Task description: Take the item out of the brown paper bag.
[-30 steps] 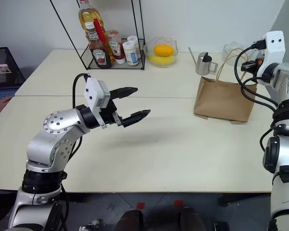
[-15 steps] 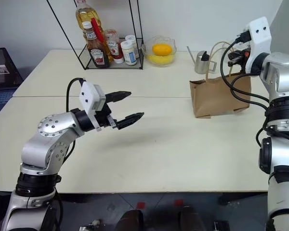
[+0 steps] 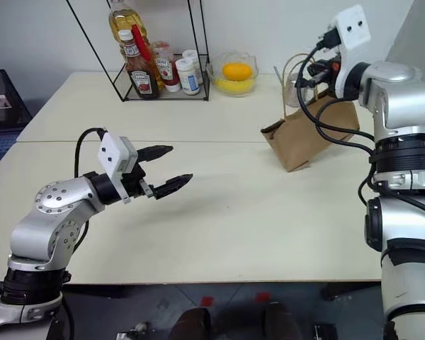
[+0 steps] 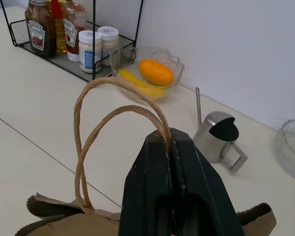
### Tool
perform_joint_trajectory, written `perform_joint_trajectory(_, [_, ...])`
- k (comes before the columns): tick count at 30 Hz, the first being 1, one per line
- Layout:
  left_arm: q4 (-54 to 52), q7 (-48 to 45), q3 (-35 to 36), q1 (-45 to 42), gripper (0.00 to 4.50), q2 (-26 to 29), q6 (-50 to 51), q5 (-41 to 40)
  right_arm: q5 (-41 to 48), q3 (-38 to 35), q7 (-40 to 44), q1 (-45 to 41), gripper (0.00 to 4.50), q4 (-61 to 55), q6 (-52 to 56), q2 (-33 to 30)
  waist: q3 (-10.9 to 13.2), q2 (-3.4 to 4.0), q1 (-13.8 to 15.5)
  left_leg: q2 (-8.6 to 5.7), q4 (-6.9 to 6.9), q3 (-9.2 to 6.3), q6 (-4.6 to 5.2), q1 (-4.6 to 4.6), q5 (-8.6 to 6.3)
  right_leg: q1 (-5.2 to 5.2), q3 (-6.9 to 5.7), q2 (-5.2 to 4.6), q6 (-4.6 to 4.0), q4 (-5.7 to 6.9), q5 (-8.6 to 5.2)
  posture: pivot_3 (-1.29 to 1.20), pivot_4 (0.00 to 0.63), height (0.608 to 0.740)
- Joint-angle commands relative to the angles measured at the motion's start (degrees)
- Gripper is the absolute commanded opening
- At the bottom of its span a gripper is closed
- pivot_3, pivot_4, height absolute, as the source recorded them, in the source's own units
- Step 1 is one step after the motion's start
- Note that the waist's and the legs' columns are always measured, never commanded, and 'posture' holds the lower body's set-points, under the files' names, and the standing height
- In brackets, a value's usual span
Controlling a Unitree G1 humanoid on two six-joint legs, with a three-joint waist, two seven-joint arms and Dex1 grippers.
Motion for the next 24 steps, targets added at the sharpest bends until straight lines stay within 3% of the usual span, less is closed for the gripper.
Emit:
perform_joint_trajectory(1, [-2.6, -0.5, 3.1, 1.2, 4.5, 1.5, 0.1, -1.6, 1.1, -1.2, -1.5, -3.4, 0.02, -4.4, 0.5, 1.2, 0.0, 0.0, -0.1, 0.0, 0.0, 0.0, 0.0, 0.0, 0.0, 0.0, 0.0, 0.0, 0.0, 0.01, 0.0, 0.0, 0.15, 0.74])
perform_joint_trajectory(24, [-3.4, 0.2, 14.1, 12.6, 4.5, 5.3, 2.0, -4.6, 3.6, 0.1, -12.1, -7.1, 0.02, -5.3, 1.4, 23.6, 0.0, 0.0, -1.0, 0.02, 0.03, -0.08, 0.0, -0.15, 0.0, -0.1, -0.09, 0.01, -0.01, 0.09, 0.0, 0.0, 0.15, 0.74])
